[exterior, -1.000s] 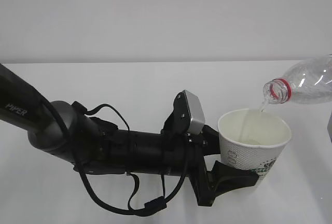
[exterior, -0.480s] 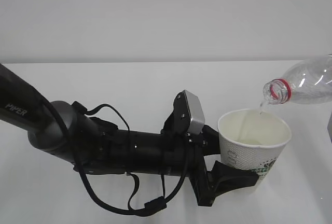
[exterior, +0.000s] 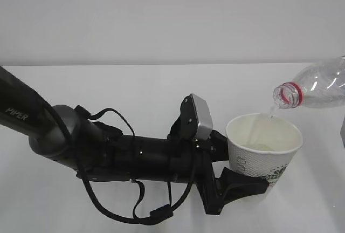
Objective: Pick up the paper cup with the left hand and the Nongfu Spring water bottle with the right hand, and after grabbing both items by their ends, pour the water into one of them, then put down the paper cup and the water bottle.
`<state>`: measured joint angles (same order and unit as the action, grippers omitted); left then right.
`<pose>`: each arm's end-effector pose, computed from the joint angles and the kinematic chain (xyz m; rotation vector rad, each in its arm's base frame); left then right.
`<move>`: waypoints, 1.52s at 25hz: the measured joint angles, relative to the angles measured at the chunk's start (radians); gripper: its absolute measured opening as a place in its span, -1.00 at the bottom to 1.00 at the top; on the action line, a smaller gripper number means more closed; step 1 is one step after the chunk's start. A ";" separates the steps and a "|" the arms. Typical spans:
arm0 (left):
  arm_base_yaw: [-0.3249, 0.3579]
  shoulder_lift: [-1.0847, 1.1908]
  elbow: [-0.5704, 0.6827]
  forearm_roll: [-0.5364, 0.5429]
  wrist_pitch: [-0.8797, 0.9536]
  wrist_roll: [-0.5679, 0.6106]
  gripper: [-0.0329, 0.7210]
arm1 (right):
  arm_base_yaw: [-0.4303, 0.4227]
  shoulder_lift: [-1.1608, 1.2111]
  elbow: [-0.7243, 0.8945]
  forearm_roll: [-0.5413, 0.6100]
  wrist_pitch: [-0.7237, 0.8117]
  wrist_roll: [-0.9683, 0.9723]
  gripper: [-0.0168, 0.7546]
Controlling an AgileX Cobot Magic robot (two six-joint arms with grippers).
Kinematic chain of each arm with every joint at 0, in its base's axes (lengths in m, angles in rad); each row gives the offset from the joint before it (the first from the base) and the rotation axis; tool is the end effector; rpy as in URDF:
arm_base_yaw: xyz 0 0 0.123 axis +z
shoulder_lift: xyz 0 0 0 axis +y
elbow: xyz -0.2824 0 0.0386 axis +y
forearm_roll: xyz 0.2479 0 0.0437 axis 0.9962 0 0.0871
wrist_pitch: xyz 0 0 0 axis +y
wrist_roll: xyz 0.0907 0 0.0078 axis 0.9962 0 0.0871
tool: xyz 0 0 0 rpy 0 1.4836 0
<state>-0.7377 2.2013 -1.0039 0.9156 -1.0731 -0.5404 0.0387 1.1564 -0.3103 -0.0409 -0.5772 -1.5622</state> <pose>0.2473 -0.3104 0.0961 1.2105 1.5071 -1.1985 0.2079 0.0101 0.2238 -1.3909 1.2801 -1.0907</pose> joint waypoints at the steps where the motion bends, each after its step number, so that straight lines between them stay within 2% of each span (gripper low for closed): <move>1: 0.000 0.000 0.000 0.000 0.000 0.000 0.44 | 0.000 0.000 0.000 0.000 0.000 0.000 0.18; 38: 0.000 0.000 0.000 0.002 0.002 0.000 0.44 | 0.000 -0.002 0.000 0.002 -0.008 -0.008 0.18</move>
<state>-0.7377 2.2013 -1.0039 0.9179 -1.0714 -0.5404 0.0387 1.1542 -0.3103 -0.0386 -0.5849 -1.5704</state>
